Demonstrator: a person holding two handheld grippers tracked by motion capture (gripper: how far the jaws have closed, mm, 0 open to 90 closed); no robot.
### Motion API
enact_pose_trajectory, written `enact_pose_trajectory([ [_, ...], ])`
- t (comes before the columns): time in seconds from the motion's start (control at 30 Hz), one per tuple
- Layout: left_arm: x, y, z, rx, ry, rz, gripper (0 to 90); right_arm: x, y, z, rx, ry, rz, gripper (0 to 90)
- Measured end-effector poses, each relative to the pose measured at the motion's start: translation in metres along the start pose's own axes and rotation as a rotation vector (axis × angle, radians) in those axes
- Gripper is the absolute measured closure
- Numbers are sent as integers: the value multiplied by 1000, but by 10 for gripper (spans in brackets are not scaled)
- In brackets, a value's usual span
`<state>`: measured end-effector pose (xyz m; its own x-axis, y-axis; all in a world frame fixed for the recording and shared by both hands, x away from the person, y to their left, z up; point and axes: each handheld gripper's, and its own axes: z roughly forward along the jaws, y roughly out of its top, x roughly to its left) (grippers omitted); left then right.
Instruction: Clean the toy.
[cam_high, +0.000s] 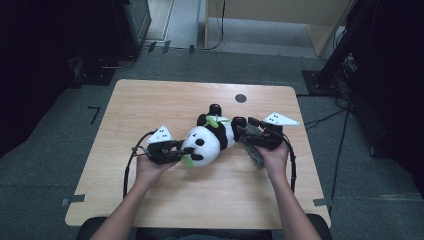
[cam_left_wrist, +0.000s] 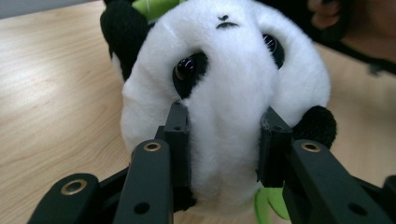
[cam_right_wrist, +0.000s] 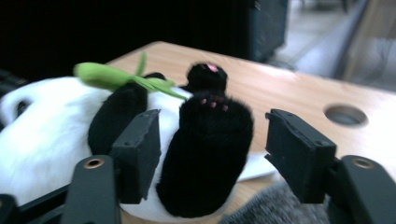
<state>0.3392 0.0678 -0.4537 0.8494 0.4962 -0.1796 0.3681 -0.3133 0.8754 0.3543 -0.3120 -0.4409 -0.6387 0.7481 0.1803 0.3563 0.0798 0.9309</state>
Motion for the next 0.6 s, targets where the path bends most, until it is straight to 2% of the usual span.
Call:
enact_pose_trajectory([
  [0.03, 3, 1, -5, 5, -14, 1, 643, 0, 1, -1, -5, 10, -10, 315],
  [0.07, 5, 1, -10, -5, -15, -3, 643, -1, 2, -1, 6, 41, -16, 303],
  [0.17, 15, 0, -23, -34, -59, -38, 647, 0, 1, 4, 71, 133, -32, 235],
  [0.23, 18, 0, -29, -47, -75, -41, 647, 3, -1, 11, 104, 164, -44, 181],
  [0.33, 21, -1, -32, -61, -136, -39, 648, 6, -5, 22, 164, 191, -75, 135],
  [0.43, 21, -2, -29, -45, -210, -35, 648, 9, -9, 30, 193, 281, -107, 128],
  [0.5, 24, -3, -25, -37, -231, -50, 647, 11, -11, 33, 190, 344, -125, 141],
  [0.57, 26, -4, -22, -42, -238, -66, 645, 15, -12, 34, 196, 374, -156, 221],
  [0.6, 26, -4, -21, -40, -223, -62, 641, 19, -12, 35, 218, 350, -182, 309],
])
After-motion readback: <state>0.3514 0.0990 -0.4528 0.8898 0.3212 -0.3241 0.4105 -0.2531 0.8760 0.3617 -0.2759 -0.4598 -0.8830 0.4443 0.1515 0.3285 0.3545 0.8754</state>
